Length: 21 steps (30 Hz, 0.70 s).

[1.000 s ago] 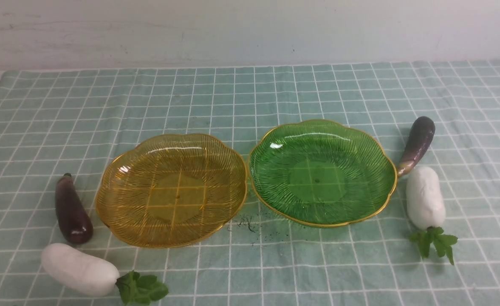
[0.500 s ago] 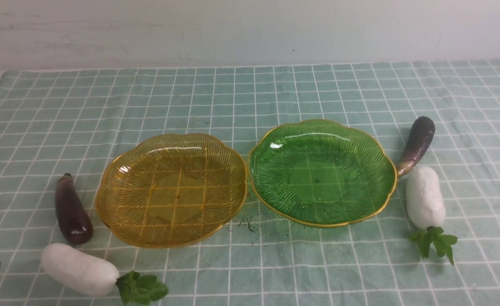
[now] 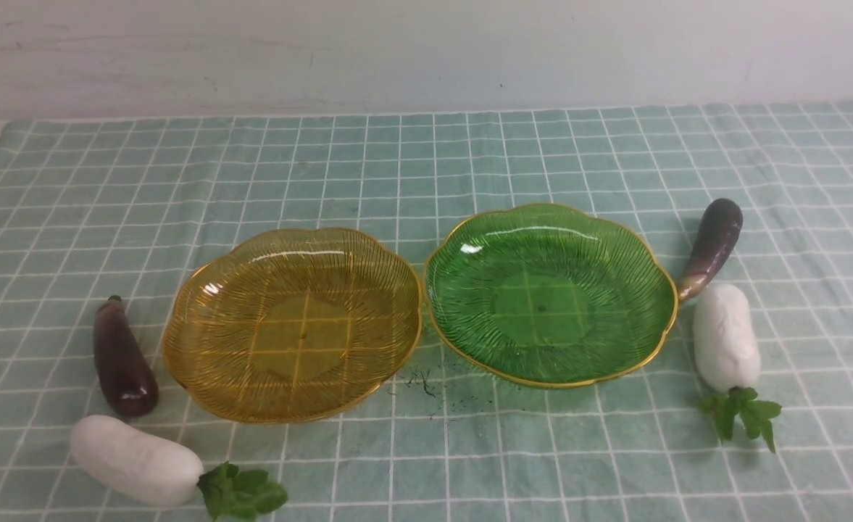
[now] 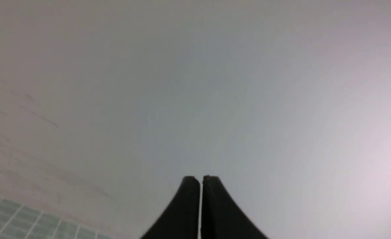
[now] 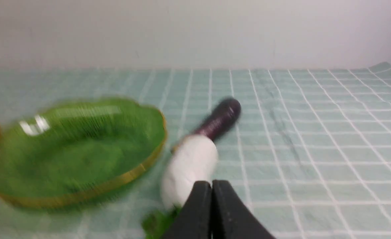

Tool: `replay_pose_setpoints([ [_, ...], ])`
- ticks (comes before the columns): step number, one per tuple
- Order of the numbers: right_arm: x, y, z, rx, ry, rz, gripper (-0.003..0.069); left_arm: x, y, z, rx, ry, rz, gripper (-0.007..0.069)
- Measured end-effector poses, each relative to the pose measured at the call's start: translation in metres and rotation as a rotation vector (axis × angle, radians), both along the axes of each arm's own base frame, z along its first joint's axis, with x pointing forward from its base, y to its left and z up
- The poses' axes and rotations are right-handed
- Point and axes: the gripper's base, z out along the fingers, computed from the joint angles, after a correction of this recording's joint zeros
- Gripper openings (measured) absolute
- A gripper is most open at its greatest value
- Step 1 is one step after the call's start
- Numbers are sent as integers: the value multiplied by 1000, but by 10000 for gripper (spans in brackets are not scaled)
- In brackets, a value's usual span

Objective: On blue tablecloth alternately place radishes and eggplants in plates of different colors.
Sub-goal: 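Pick up the white radish and place it in the left plate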

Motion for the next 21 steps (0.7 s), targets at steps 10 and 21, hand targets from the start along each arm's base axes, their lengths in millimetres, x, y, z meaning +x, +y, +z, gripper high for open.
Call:
replay_pose_setpoints([
  [10,-1,-4,17,529,-180,3,-13,84,-22,-33,450,1181,-319,-8],
  [21,-2,-5,20,587,-198,6,-13,127,12,-60,321,1363,-14,16],
])
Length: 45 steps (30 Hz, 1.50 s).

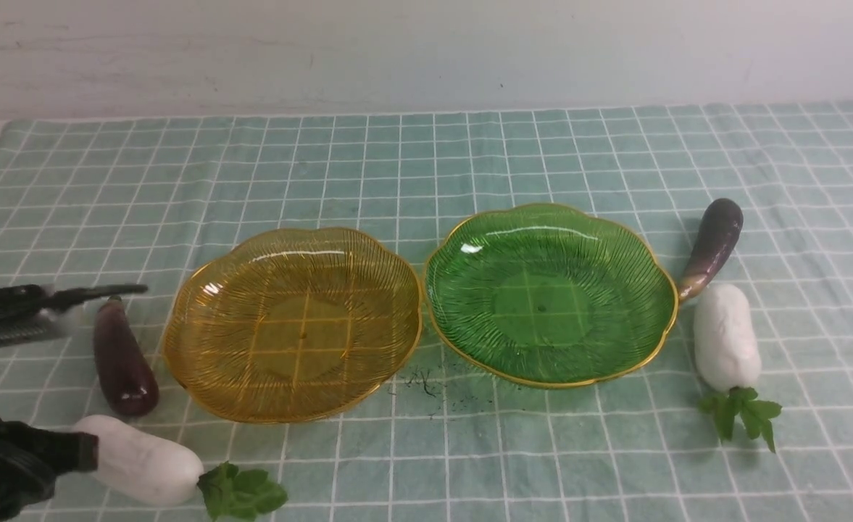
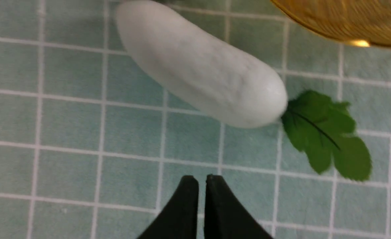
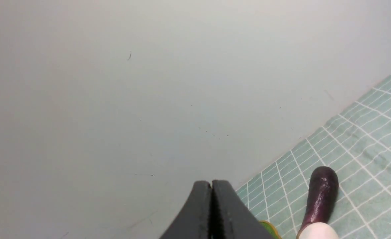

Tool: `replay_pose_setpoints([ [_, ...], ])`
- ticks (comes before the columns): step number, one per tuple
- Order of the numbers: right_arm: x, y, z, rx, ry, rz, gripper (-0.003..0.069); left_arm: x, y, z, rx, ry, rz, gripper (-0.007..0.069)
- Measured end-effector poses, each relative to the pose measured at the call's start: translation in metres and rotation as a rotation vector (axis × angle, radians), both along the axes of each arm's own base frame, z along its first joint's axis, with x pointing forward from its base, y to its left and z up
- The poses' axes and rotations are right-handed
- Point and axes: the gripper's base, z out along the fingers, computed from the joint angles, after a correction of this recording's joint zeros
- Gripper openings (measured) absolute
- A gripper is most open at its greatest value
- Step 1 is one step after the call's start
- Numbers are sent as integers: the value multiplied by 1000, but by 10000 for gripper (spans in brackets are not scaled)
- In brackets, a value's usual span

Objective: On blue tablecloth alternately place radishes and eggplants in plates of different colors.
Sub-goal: 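Pick up the white radish and place it in the left plate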

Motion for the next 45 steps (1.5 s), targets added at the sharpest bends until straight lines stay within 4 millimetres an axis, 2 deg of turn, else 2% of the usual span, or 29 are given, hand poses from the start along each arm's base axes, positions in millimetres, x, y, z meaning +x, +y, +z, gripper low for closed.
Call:
replay_pose_setpoints([
  [3,-1,4,6,9,75,52,-13,5,10,-4,-47,5,93,16],
  [4,-5,9,26,-49,147,101,-13,11,16,-11,-128,34,169,16],
  [6,-5,14,51,-157,244,145,-13,21,17,-19,-193,44,196,17],
  [9,3,19,80,-325,400,217,-13,34,15,-27,-251,37,186,35],
  [12,15,24,100,-443,521,291,-13,43,13,-33,-280,26,158,91],
  [16,27,29,106,-517,592,380,-13,53,14,-42,-296,23,159,269],
  [18,29,31,105,-526,601,409,-13,56,15,-45,-297,30,166,318],
  [19,30,33,105,-530,604,436,-13,59,16,-51,-306,44,187,419],
  [23,30,37,107,-536,575,479,-13,68,17,-64,-360,70,278,623],
  [25,30,37,107,-548,570,485,-13,73,17,-70,-383,77,314,662],
  [30,30,37,107,-556,567,486,-13,81,18,-86,-404,104,347,681],
  [32,30,37,108,-555,564,483,-13,82,18,-93,-401,132,344,644],
  [33,30,37,108,-555,563,483,-13,82,19,-95,-399,144,342,612],
  [36,32,36,108,-529,569,467,-13,82,18,-101,-399,187,328,418],
  [40,43,34,108,-495,665,458,-13,75,17,-99,-384,240,263,427],
  [43,63,31,103,-506,837,464,-13,65,14,-83,-369,236,200,427],
  [45,69,30,102,-508,885,467,-13,61,13,-73,-359,209,168,427],
])
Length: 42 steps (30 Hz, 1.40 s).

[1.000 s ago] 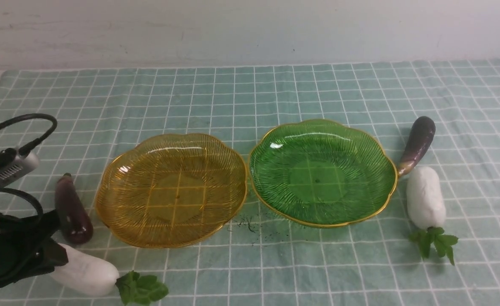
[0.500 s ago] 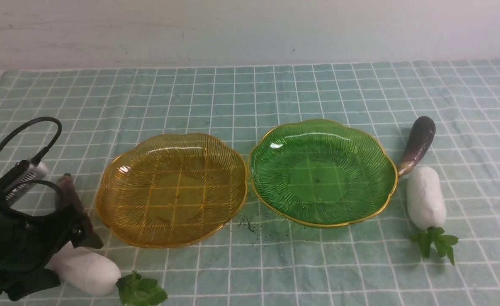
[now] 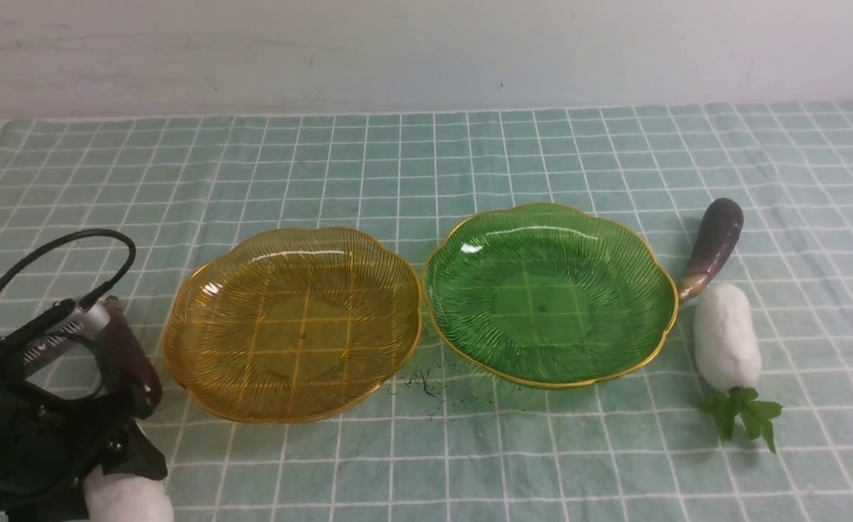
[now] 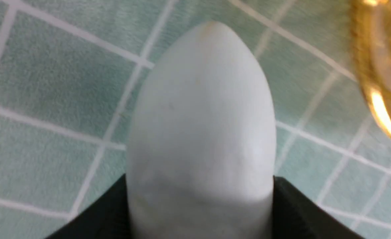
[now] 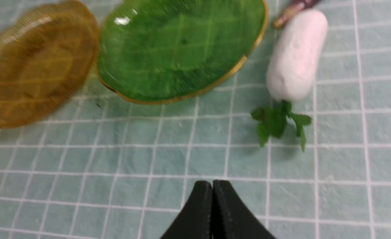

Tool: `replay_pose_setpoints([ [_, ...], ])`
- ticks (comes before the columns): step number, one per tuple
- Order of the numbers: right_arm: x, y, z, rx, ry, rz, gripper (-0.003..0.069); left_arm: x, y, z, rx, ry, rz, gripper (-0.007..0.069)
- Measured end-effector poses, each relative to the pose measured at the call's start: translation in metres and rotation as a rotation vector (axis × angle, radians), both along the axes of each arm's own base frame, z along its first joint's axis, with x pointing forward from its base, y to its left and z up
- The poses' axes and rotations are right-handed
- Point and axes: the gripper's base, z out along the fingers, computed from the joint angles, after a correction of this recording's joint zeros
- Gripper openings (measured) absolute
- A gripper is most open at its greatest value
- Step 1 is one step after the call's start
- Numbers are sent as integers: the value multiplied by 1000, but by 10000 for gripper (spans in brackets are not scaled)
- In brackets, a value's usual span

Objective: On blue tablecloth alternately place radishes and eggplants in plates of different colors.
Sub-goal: 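Pick up the white radish and place it in the left plate, then place the white radish onto the plate beside the other radish with the right gripper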

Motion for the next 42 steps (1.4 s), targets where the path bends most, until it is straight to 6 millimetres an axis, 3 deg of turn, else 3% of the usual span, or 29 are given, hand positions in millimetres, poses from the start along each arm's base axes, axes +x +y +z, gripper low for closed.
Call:
replay_pose_setpoints([
  [4,38,-1,-13,-8,150,-32,-11,-12,-6,57,50,-218,-118,427],
  [8,65,-1,-29,-13,214,-47,3,-11,-11,91,82,-360,-216,427],
  [12,96,-2,-53,-40,230,-62,53,3,-21,124,87,-489,-330,427],
  [15,115,-4,-67,-66,208,-65,134,24,-33,137,90,-562,-446,427],
  [19,134,-4,-84,-71,203,-84,288,56,-49,129,89,-576,-533,427],
  [22,149,-4,-98,-71,230,-95,435,84,-58,107,87,-541,-549,427],
  [27,176,-4,-113,-75,263,-99,558,120,-60,67,86,-457,-543,427],
  [29,182,-4,-117,-76,269,-100,567,124,-60,61,84,-444,-542,427],
  [33,202,-3,-136,-81,311,-102,560,138,-60,31,67,-368,-545,498],
  [37,210,-3,-149,-91,350,-94,469,140,-60,24,62,-348,-545,590],
  [38,211,-3,-150,-98,357,-87,426,141,-60,24,62,-349,-544,595],
  [40,211,-4,-148,-112,370,-79,430,142,-59,28,57,-344,-538,583],
  [42,207,-4,-142,-121,398,-76,431,142,-55,38,44,-330,-499,514],
])
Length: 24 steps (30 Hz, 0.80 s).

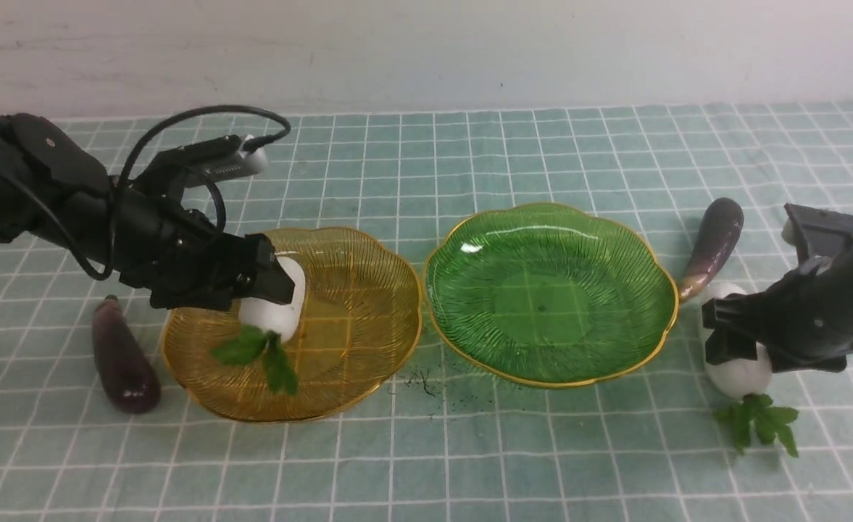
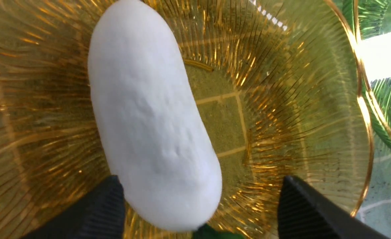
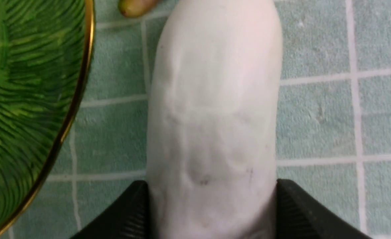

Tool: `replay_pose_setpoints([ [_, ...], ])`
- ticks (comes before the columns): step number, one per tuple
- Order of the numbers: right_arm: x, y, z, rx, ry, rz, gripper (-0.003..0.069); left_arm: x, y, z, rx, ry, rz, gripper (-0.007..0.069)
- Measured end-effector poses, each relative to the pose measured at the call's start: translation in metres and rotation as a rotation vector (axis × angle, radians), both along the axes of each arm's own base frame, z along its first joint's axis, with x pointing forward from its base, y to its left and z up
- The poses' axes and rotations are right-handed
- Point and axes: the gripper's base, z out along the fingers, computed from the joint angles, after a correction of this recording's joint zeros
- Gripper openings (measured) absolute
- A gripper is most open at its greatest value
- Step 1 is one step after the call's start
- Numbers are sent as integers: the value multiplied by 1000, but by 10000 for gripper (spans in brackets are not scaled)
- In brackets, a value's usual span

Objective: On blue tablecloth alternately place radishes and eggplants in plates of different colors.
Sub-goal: 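Place the white radish onto the plate beside the other radish with the right gripper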

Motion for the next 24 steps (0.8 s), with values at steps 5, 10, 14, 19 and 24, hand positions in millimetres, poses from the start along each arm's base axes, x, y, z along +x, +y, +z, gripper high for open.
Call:
replay_pose_setpoints([
  [5,-16,5,57,56,-92,-19,431,-15,24,50,31,-24,61,98],
  [10,-26,44,111,208,-282,76,431,-44,52,88,76,-100,128,1],
  [14,-22,100,126,322,-331,238,431,-68,77,95,82,-111,222,-8],
  [19,2,179,112,413,-311,374,431,-86,96,72,21,-33,327,-8],
  [24,40,238,75,430,-249,452,431,-91,94,60,-17,6,338,-8],
])
